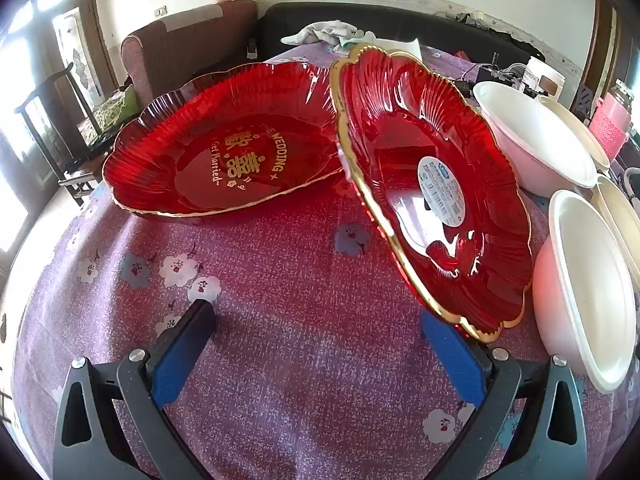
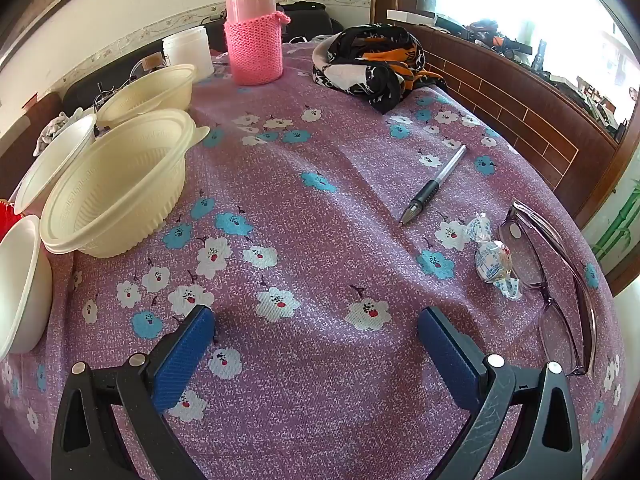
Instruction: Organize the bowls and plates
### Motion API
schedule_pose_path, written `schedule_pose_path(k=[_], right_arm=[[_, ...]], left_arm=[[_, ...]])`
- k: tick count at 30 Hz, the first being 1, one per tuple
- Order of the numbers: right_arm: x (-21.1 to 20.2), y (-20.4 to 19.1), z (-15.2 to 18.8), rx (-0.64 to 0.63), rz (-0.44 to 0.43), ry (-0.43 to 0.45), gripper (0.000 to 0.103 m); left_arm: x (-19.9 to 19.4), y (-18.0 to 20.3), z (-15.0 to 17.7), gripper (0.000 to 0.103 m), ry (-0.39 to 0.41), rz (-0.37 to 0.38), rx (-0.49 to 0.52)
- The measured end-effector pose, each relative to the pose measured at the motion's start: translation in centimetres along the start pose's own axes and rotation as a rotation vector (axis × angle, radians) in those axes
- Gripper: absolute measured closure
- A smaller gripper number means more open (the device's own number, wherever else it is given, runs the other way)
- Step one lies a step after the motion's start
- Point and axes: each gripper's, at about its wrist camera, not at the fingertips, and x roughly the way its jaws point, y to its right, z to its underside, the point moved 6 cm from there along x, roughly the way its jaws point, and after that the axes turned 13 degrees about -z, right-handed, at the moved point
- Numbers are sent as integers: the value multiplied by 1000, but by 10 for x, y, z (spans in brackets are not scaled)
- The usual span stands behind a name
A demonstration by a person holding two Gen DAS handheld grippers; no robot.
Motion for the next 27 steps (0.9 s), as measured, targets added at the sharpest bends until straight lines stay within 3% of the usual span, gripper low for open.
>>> schedule_pose_path(k=[9, 16, 21, 27], right_arm=[[1, -1, -1, 0, 0, -1, 1], [1, -2, -2, -23, -18, -13, 1], [2, -4, -2, -91, -72, -43, 1], [-3, -5, 6, -109, -84, -71, 1]], left_arm=[[0, 0, 0, 0, -5, 4, 6], [-7, 0, 13, 0, -39, 75, 117], [-21, -21, 35, 0, -68, 133, 158], [-25, -39, 47, 0, -33, 146, 142]])
